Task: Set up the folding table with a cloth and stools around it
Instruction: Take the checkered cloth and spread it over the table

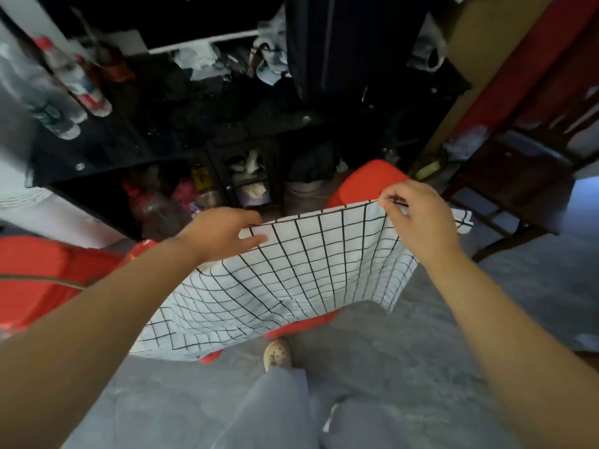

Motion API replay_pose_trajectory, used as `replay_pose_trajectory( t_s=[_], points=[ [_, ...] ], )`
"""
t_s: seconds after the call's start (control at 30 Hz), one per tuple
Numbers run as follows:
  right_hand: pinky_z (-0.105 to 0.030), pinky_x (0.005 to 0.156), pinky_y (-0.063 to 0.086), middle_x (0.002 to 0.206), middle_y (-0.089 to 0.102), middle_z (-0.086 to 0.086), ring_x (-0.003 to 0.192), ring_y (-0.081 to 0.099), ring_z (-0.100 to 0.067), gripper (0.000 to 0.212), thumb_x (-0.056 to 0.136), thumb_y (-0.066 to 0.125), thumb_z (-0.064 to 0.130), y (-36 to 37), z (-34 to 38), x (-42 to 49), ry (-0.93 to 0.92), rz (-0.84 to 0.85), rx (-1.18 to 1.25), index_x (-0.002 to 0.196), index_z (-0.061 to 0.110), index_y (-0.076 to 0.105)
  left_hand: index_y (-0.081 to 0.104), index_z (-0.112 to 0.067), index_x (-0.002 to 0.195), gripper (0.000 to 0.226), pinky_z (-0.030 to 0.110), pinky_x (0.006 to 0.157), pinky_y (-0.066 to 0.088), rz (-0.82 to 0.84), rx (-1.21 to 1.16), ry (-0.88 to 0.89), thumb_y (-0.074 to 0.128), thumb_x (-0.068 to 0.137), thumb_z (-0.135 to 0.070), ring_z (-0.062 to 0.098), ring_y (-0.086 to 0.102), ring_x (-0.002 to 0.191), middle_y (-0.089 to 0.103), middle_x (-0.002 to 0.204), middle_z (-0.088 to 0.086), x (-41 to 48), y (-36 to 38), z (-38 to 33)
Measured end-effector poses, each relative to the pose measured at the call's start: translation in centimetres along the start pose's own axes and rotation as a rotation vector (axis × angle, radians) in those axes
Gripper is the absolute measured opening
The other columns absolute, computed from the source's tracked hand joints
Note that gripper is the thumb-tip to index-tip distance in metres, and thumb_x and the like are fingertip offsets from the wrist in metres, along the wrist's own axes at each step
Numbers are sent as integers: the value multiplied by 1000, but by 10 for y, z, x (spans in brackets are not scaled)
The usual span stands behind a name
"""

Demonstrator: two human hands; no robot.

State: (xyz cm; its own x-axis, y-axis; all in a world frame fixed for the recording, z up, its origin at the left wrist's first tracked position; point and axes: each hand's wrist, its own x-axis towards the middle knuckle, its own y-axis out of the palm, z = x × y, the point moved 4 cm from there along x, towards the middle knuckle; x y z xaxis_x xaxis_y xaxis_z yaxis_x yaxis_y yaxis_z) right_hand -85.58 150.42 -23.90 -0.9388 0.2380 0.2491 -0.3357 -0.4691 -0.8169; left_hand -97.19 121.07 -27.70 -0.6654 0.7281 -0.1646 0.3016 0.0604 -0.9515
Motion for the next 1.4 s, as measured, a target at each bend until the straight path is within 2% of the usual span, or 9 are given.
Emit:
replay_pose_trajectory(
  t_s=[0.2, 0.4, 0.53, 0.67, 0.8, 0.93, 1.03, 1.27, 1.4],
  points=[
    [-36, 79, 49, 93, 64, 4, 94, 56, -17, 8, 90, 58, 21, -46, 8, -23, -131, 16, 10, 91, 20, 65, 55, -27, 90, 29, 31, 65, 41, -78, -78, -168, 50, 89, -55, 15, 53, 75, 51, 71, -15, -54, 4, -59],
    [-37, 76, 49, 89, 62, 5, 87, 56, -17, 10, 92, 55, 24, -73, 32, -42, -341, 40, -43, 94, 20, 64, 55, -23, 86, 31, 27, 53, 33, -302, -178, -352, 54, 87, -54, 15, 51, 65, 49, 63, -14, -120, 4, -103],
    [-35, 73, 49, 87, 61, 5, 86, 57, -15, 9, 93, 55, 23, -72, 75, -51, -435, 71, 45, 93, 18, 63, 55, -26, 86, 29, 32, 60, 44, -360, -191, -495, 53, 87, -56, 13, 54, 68, 56, 69, -8, -179, 4, -108],
    [-32, 73, 49, 89, 61, 7, 88, 57, -13, 9, 93, 55, 23, -56, 133, -66, -527, 118, 107, 92, 19, 63, 49, -28, 81, 25, 34, 59, 38, -393, -232, -629, 56, 88, -50, 15, 49, 66, 51, 66, -7, -251, 0, -104],
    [-39, 74, 52, 93, 63, 5, 90, 59, -16, 9, 92, 56, 21, -39, 202, -94, -655, 166, 180, 93, 17, 64, 43, -28, 73, 25, 33, 56, 32, -472, -245, -773, 60, 90, -39, 15, 45, 62, 47, 62, -10, -336, -10, -108],
    [-38, 75, 51, 93, 62, 5, 90, 58, -15, 9, 93, 55, 21, -20, 281, -140, -799, 243, 234, 93, 18, 64, 52, -25, 77, 21, 35, 60, 43, -537, -271, -964, 59, 89, -41, 17, 52, 66, 55, 67, -4, -441, -2, -114],
    [-39, 74, 50, 92, 63, 3, 90, 58, -17, 10, 92, 56, 21, -8, 346, -188, -922, 285, 249, 94, 17, 65, 58, -22, 88, 21, 34, 66, 45, -601, -272, -1079, 58, 89, -44, 17, 55, 70, 59, 71, -6, -525, 8, -127],
    [-32, 73, 42, 93, 65, 0, 90, 58, -21, 9, 91, 58, 20, 21, 498, -329, -1175, 386, 276, 93, 14, 65, 56, -26, 82, 23, 35, 61, 46, -727, -261, -1333, 59, 87, -48, 17, 54, 64, 56, 63, -5, -729, 51, -160],
    [-31, 69, 41, 90, 63, 2, 87, 57, -19, 11, 92, 56, 24, 34, 578, -412, -1292, 403, 317, 92, 17, 64, 48, -32, 76, 21, 30, 55, 32, -767, -237, -1417, 57, 89, -46, 11, 48, 59, 50, 58, -8, -827, 66, -186]
  ],
)
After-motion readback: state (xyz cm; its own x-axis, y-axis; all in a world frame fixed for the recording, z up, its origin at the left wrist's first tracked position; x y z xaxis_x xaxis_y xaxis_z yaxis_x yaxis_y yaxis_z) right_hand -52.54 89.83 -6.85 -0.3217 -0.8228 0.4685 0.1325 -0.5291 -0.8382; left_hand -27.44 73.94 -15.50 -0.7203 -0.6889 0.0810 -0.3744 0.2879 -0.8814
